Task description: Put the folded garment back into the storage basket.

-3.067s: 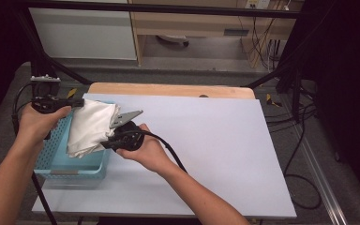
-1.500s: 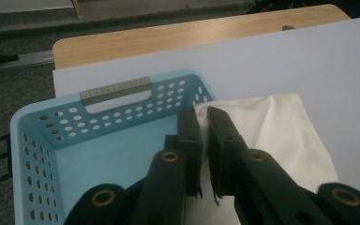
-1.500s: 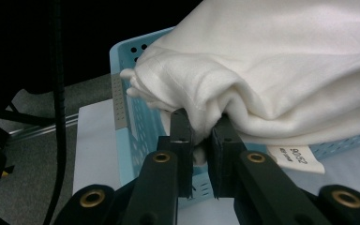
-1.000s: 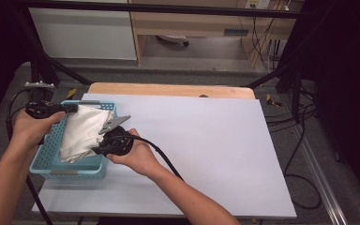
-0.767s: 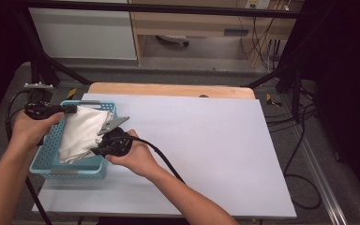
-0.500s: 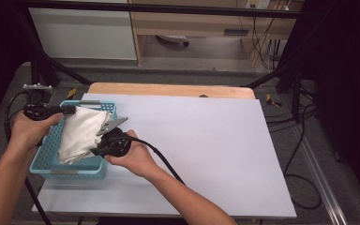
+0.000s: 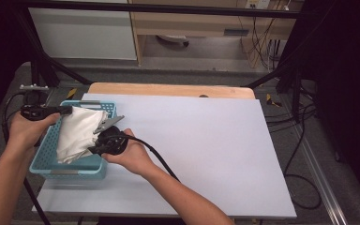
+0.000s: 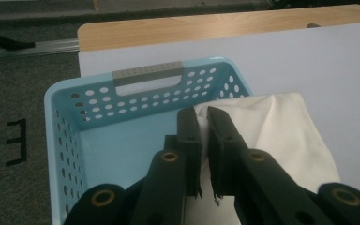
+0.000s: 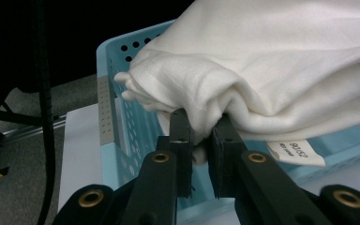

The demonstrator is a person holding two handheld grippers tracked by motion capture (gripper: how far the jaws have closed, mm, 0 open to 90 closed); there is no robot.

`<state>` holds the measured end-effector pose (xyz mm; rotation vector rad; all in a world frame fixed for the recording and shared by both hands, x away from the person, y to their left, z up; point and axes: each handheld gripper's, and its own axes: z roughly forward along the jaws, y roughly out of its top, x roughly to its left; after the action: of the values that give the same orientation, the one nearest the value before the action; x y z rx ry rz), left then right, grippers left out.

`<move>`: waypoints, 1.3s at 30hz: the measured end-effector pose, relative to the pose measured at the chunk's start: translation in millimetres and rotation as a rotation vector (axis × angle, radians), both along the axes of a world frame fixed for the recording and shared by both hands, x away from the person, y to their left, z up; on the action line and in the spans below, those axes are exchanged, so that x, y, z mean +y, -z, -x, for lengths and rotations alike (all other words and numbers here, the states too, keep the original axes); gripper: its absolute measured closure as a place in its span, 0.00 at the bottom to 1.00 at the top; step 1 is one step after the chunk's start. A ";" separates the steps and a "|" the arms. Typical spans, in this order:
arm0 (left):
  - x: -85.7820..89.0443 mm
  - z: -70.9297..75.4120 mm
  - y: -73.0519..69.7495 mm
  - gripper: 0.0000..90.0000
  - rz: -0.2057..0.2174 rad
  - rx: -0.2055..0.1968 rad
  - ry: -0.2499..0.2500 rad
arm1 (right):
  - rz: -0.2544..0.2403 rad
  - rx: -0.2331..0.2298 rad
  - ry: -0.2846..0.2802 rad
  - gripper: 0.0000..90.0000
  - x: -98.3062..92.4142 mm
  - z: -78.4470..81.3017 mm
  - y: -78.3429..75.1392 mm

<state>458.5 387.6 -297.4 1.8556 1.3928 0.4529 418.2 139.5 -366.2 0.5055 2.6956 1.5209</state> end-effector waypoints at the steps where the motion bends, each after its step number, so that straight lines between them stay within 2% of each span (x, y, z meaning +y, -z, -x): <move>1: 1.0 -0.5 1.3 0.93 -0.003 -0.005 -0.009 | 0.001 0.002 0.000 0.90 1.8 -0.8 0.2; 3: 3.3 -1.0 6.2 0.89 -0.017 -0.026 -0.058 | 0.012 0.008 0.010 0.84 5.5 -2.7 1.2; 5: 6.0 -1.0 12.3 0.72 -0.003 -0.041 -0.100 | 0.033 0.019 0.035 0.69 5.9 -3.2 2.7; 6: 5.8 0.0 14.1 0.66 -0.012 -0.042 -0.113 | 0.049 0.024 0.046 0.62 4.5 -2.6 2.3; 7: 3.6 1.9 14.8 0.62 -0.032 -0.054 -0.111 | 0.067 0.022 0.049 0.57 1.1 -1.6 1.2; 9: -2.2 7.4 13.3 0.58 -0.038 -0.083 -0.094 | 0.077 0.011 0.063 0.49 -9.2 2.4 -3.5; 10: -5.9 10.7 11.7 0.56 -0.038 -0.095 -0.092 | 0.075 0.003 0.076 0.46 -15.8 4.5 -6.7; 12: -15.3 18.4 7.3 0.52 -0.062 -0.124 -0.083 | 0.071 -0.030 0.103 0.38 -29.5 6.7 -12.5; 14: -24.9 27.3 2.9 0.47 -0.084 -0.153 -0.076 | 0.060 -0.041 0.140 0.32 -42.1 6.8 -17.9; 17: -36.8 42.5 -1.0 0.43 -0.113 -0.201 -0.071 | 0.036 -0.049 0.188 0.27 -59.0 4.2 -24.3; 18: -40.1 47.5 -1.2 0.40 -0.109 -0.210 -0.075 | 0.029 -0.051 0.200 0.25 -63.6 3.2 -25.8; 22: -50.5 66.1 4.2 0.28 -0.119 -0.210 -0.064 | 0.005 -0.031 0.245 0.19 -78.5 -1.6 -29.5; 24: -54.8 72.8 9.0 0.25 -0.134 -0.218 -0.064 | -0.001 -0.040 0.259 0.17 -83.6 -3.3 -30.9; 25: -56.5 75.5 12.3 0.22 -0.135 -0.210 -0.057 | -0.001 -0.040 0.273 0.15 -85.8 -4.4 -31.7; 27: -59.1 79.3 19.5 0.17 -0.133 -0.203 -0.054 | -0.002 -0.041 0.289 0.15 -89.9 -6.3 -33.9; 30: -61.0 77.9 24.9 0.15 -0.131 -0.170 -0.034 | -0.019 -0.048 0.301 0.14 -96.4 -9.3 -37.1; 32: -58.8 80.4 25.2 0.15 -0.106 -0.185 -0.053 | -0.029 -0.055 0.315 0.14 -100.2 -11.0 -39.6; 39: -50.7 86.9 20.0 0.09 -0.073 -0.190 -0.055 | -0.052 -0.075 0.384 0.11 -113.8 -14.3 -44.7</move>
<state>371.6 337.0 -317.4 1.7839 1.3171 0.6975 432.5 25.6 -321.5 0.8869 2.3321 1.4673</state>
